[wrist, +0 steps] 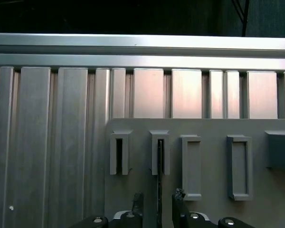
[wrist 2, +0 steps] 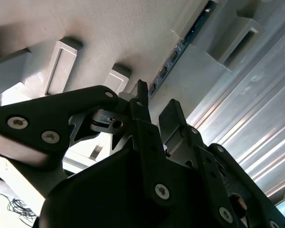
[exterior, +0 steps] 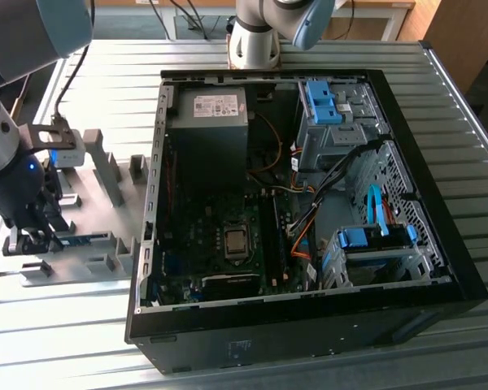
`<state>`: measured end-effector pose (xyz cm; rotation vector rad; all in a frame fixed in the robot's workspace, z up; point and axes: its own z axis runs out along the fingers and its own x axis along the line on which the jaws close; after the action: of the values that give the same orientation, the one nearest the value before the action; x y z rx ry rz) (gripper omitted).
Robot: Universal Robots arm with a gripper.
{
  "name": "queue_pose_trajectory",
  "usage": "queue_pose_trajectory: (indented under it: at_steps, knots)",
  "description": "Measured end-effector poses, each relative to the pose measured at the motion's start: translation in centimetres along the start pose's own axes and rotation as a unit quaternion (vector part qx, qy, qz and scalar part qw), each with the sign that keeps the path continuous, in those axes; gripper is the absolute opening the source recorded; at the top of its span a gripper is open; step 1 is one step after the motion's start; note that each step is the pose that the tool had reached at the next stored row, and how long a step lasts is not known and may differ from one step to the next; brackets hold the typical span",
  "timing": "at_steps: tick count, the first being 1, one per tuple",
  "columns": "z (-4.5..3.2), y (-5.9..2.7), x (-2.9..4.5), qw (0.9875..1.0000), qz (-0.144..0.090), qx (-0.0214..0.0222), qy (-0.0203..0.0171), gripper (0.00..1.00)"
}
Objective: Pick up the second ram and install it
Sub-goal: 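Pick up the second ram and move it above second insertion slot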
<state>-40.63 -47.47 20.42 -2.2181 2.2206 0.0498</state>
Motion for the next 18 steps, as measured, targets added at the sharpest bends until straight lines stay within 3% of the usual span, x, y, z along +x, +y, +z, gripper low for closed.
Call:
queue_pose_trajectory:
  at_steps: [18]
  knots:
    - [0.64,-0.06,-0.18,1.0000,-0.006,0.0000,0.0011,0.37]
